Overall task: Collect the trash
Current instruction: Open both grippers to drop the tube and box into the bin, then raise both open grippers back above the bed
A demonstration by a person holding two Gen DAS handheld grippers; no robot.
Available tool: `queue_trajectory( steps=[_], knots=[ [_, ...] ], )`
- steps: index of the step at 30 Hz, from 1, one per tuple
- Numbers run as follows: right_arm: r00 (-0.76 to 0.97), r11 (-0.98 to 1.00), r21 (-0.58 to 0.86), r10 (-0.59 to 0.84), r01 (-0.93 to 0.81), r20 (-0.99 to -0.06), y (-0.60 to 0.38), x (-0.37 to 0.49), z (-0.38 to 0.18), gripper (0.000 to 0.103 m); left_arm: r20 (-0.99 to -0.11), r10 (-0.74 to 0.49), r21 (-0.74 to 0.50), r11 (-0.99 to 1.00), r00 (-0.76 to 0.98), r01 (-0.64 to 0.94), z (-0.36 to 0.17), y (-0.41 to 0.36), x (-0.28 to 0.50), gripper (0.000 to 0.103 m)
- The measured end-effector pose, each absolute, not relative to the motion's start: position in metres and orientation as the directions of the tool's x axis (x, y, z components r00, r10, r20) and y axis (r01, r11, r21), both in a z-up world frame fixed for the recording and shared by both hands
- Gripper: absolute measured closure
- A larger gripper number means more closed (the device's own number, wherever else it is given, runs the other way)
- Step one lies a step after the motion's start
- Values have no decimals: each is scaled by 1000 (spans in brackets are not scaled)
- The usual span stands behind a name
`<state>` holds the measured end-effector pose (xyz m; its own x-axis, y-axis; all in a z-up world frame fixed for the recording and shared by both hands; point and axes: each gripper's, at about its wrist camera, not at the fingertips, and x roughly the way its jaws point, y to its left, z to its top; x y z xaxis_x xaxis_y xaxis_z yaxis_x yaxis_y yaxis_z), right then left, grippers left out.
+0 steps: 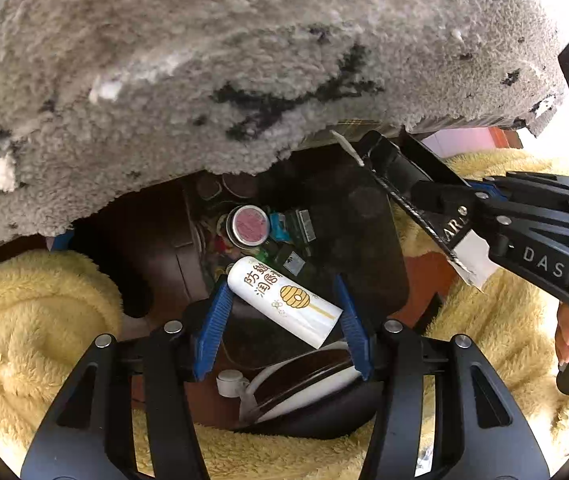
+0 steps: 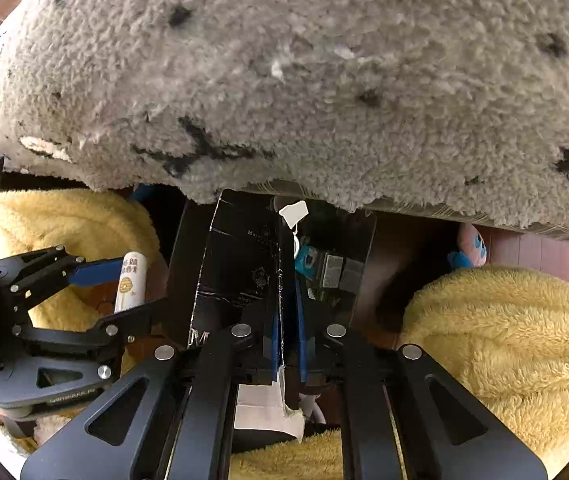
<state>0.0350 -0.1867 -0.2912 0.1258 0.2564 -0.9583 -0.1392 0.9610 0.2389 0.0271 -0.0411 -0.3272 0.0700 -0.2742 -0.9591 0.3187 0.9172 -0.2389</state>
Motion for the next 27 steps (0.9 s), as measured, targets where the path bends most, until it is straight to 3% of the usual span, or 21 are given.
queue_trajectory(
  steps=[3,6,11,13,18,22,27],
  knots=[
    [127,963,240,255,-122,-959,-189,39,-291,90,-957,-280,-244,915,72,320,-326,-43,27,42],
    [142,962,248,263,-110,-954,-192,40,-287,57,-957,-278,-239,919,84,314,-320,-42,26,40],
    [193,966,240,256,-99,-947,-196,40,-269,53,-956,-265,-216,927,127,307,-300,-39,27,30],
    [223,969,230,245,-92,-944,-199,41,-259,36,-953,-260,-204,930,154,307,-289,-36,26,25],
    [319,979,192,203,-67,-926,-214,41,-227,12,-932,-258,-179,938,254,296,-250,-27,26,10],
    [399,985,162,172,-59,-901,-227,41,-197,4,-896,-280,-175,936,344,306,-215,-24,25,8],
    [525,992,114,129,-60,-841,-239,40,-146,4,-838,-263,-120,944,479,308,-162,-21,27,8]
  ],
)
